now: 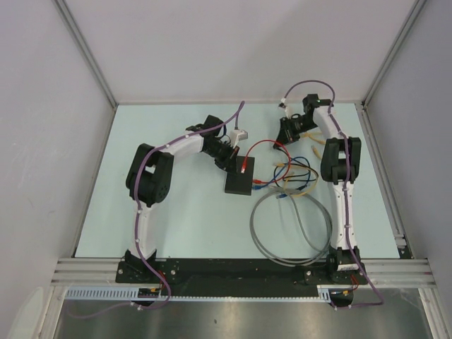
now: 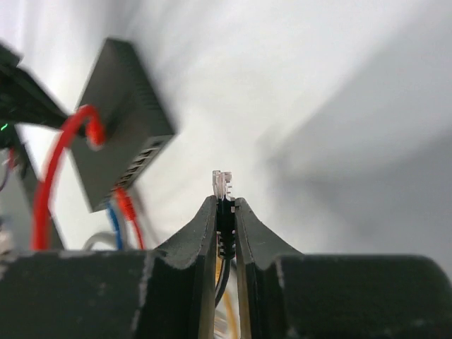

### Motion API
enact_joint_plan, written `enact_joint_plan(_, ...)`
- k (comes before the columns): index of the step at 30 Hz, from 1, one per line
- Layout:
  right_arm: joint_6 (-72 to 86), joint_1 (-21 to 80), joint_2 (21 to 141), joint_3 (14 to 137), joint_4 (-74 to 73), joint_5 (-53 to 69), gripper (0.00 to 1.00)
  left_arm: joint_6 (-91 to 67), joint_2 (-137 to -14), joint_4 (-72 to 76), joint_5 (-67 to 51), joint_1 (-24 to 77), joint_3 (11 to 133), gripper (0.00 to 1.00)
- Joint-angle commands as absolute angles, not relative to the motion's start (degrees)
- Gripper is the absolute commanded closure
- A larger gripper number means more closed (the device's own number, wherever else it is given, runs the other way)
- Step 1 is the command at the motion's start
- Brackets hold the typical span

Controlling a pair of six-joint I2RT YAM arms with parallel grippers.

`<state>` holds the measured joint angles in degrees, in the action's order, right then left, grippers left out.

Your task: Pull the plug from the switch port

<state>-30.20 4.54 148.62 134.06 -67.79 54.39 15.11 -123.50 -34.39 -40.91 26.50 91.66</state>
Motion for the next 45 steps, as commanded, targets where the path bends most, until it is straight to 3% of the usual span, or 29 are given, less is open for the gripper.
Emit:
enact_joint_plan(1,-21.73,0.44,145.72,138.86,-57.93,49.40,1.00,17.67,-125.77,-35.16,-36.48,27.16,90.97,1.00)
enact_joint_plan(8,-15.56,-7.37,146.78,141.06,-49.05,34.73,0.99,17.23,-126.21,-35.07,-36.56,27.16,91.32,1.00)
enact_joint_plan(14,-15.38,-7.91,146.08,141.06,-48.43,32.25,0.60,17.14,-126.12,-34.89,-36.56,27.16,91.23,1.00)
enact_joint_plan(17,-15.29,-7.30,145.03,141.15,-48.25,33.22,0.55,17.84,-125.77,-35.24,-36.65,27.16,91.58,1.00)
enact_joint_plan(29,-16.70,-0.89,132.29,139.14,-49.92,50.78,0.49,19.07,-116.12,-35.86,-38.06,25.05,90.62,0.95)
enact_joint_plan(34,-15.37,4.38,124.02,125.63,-45.44,59.94,0.49,18.81,-113.73,-35.33,-40.07,24.96,87.99,0.94)
enact_joint_plan(39,-27.04,10.36,124.54,120.50,-57.71,58.97,0.47,17.23,-114.69,-33.57,-41.13,25.40,86.83,0.94)
enact_joint_plan(43,-42.25,14.23,126.47,116.39,-73.71,57.92,0.54,17.58,-116.10,-34.19,-41.40,26.98,88.06,0.97)
enact_joint_plan(45,-46.22,15.12,126.30,113.92,-74.97,56.61,0.55,17.23,-116.98,-34.62,-39.12,27.33,88.68,0.99)
